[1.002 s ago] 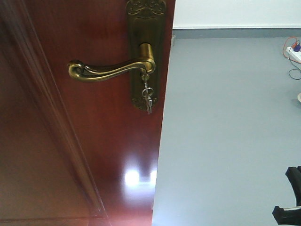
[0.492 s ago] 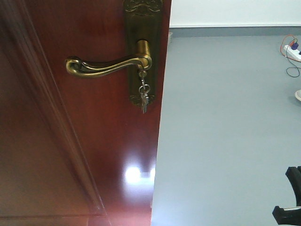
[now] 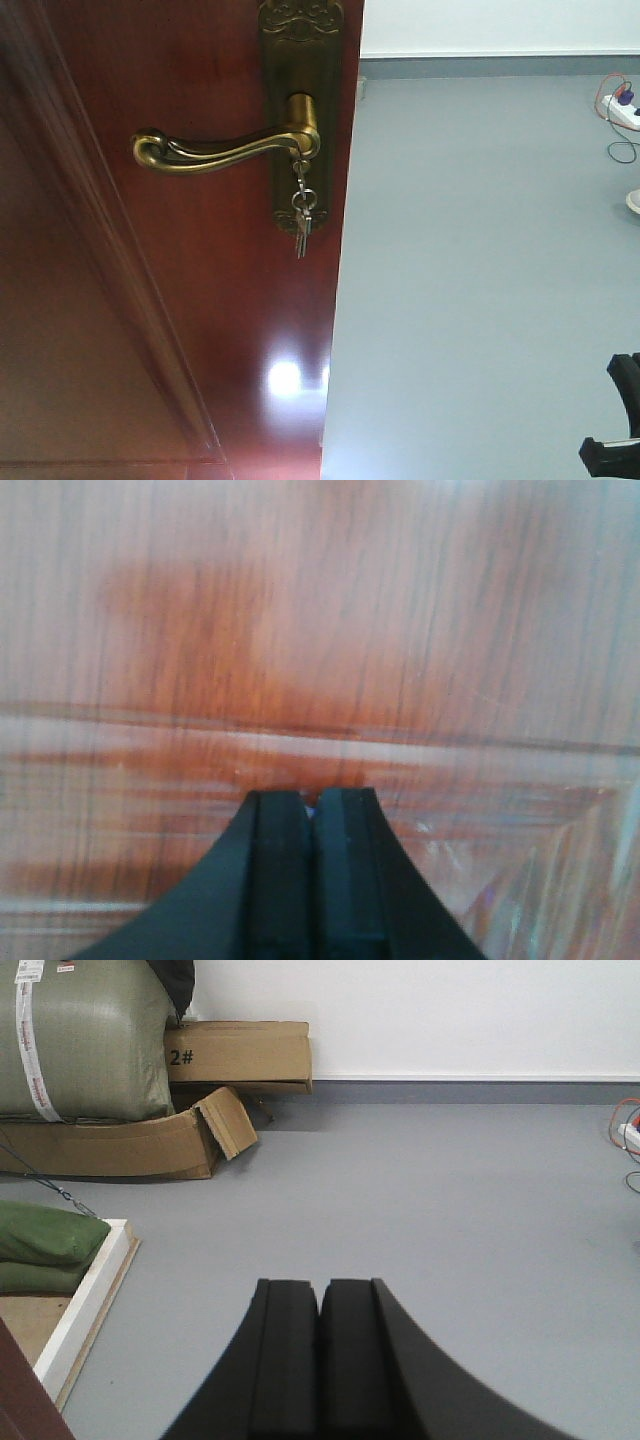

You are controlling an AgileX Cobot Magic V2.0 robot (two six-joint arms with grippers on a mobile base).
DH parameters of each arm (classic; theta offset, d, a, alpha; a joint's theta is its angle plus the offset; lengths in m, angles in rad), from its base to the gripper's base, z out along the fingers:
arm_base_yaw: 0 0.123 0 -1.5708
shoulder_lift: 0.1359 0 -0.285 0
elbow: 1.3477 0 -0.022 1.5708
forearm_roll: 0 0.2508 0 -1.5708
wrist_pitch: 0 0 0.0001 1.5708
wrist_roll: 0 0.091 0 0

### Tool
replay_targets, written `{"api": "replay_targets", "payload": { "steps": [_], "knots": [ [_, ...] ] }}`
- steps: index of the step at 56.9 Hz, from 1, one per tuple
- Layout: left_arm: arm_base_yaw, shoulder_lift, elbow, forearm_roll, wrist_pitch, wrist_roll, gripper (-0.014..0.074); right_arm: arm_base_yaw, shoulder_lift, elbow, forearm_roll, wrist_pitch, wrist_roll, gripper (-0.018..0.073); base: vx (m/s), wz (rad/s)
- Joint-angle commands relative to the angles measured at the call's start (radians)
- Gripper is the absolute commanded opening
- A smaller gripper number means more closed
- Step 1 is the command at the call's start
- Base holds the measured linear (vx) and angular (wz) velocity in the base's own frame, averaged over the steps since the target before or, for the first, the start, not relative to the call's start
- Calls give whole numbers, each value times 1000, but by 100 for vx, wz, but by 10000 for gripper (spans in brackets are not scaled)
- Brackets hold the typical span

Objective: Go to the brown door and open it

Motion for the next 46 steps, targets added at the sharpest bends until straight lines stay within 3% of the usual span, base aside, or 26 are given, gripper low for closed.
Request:
{"api": "replay_targets", "payload": {
  "steps": [1,14,22,26,30,34,42,46],
  "knots": [
    [-2,1,-34,1,-24,-1,-6,1,-6,4,-2,-80,-8,0,0,0],
    [-2,1,-34,5,-24,2,-6,1,-6,4,-2,-80,-8,0,0,0],
    [-2,1,-34,76,-72,13,-6,1,-6,4,-2,-80,-8,0,0,0],
    [-2,1,-34,168,-59,-8,-6,1,-6,4,-2,-80,-8,0,0,0],
    [-2,1,-34,340,-40,-127,-6,1,-6,4,-2,-80,-8,0,0,0],
    [-2,2,-34,601,-35,-326,-6,1,-6,4,-2,-80,-8,0,0,0],
    [-2,1,-34,1131,-29,-841,-6,1,-6,4,-2,-77,-8,0,0,0],
    [-2,1,-34,1321,-29,-1026,-6,1,-6,4,-2,-77,-8,0,0,0]
  ]
}}
